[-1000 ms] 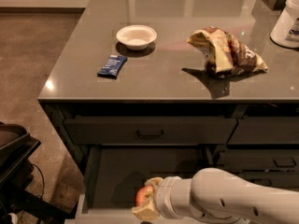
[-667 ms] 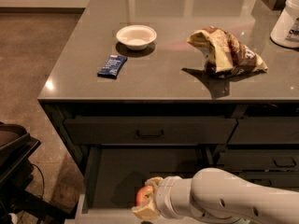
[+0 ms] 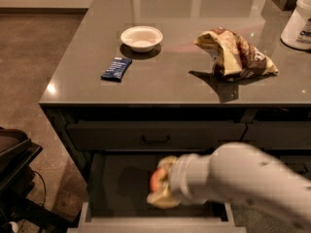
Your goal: Pick apple from middle drawer and place on counter
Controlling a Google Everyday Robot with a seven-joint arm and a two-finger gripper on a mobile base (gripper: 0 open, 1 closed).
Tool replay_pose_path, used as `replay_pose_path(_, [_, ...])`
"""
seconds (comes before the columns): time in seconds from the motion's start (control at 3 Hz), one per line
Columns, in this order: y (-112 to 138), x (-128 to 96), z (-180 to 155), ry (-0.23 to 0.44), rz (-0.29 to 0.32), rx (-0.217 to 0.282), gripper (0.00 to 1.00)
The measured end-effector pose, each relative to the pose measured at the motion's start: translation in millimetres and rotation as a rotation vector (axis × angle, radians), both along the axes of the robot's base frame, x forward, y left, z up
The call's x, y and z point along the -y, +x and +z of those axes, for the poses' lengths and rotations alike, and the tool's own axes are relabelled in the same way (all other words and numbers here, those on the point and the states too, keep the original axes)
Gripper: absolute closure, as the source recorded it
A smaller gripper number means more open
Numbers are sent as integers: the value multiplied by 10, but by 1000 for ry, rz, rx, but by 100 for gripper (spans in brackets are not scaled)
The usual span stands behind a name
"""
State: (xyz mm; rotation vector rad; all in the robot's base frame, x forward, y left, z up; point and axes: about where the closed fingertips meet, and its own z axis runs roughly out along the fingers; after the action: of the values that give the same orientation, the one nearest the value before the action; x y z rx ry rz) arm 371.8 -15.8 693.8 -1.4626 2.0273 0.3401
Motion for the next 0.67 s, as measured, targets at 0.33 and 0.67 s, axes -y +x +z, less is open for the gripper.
replay_pose_path(0.33, [328, 411, 1041, -99, 87, 216, 100])
replay_pose_path(0.67, [404, 495, 1364, -104, 128, 252, 100])
